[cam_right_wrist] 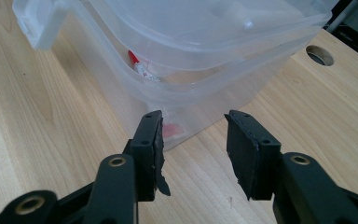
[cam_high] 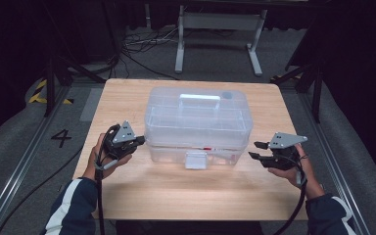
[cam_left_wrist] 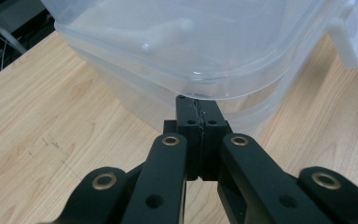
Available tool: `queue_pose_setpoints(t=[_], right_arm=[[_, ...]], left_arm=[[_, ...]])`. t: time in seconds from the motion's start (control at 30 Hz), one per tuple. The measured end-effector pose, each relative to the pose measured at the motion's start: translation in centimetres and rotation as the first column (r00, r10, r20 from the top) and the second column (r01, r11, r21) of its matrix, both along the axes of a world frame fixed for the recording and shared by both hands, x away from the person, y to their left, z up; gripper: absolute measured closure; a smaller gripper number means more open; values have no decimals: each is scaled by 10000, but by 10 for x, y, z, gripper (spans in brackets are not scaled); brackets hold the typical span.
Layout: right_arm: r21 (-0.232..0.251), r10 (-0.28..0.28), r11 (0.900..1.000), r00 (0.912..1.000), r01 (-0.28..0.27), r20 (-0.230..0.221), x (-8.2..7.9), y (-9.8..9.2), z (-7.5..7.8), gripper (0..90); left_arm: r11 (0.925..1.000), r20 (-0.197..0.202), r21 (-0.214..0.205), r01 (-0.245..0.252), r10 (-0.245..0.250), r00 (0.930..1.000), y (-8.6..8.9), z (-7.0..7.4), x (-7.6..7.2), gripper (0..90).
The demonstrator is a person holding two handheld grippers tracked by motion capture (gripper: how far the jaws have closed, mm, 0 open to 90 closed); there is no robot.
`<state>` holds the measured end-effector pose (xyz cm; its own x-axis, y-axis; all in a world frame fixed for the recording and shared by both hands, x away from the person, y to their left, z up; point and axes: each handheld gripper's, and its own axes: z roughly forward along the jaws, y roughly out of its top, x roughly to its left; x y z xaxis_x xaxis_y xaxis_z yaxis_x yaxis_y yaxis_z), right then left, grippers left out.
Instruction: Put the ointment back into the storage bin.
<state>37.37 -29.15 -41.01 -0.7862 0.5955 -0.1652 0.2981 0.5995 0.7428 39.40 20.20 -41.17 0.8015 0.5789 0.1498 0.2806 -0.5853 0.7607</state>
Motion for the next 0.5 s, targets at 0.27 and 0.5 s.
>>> queue_pose_setpoints(t=[0.27,0.5], right_arm=[[-15,16,10000,10000,-16,-39,-1,1,-1,534],[-228,-20,9997,10000,20,-5,-3,1,-4,483]], left_arm=[[9997,-110,243,-94,97,9999,2,-5,-2,900],[9991,-165,404,-87,94,9998,4,-8,-5,864]])
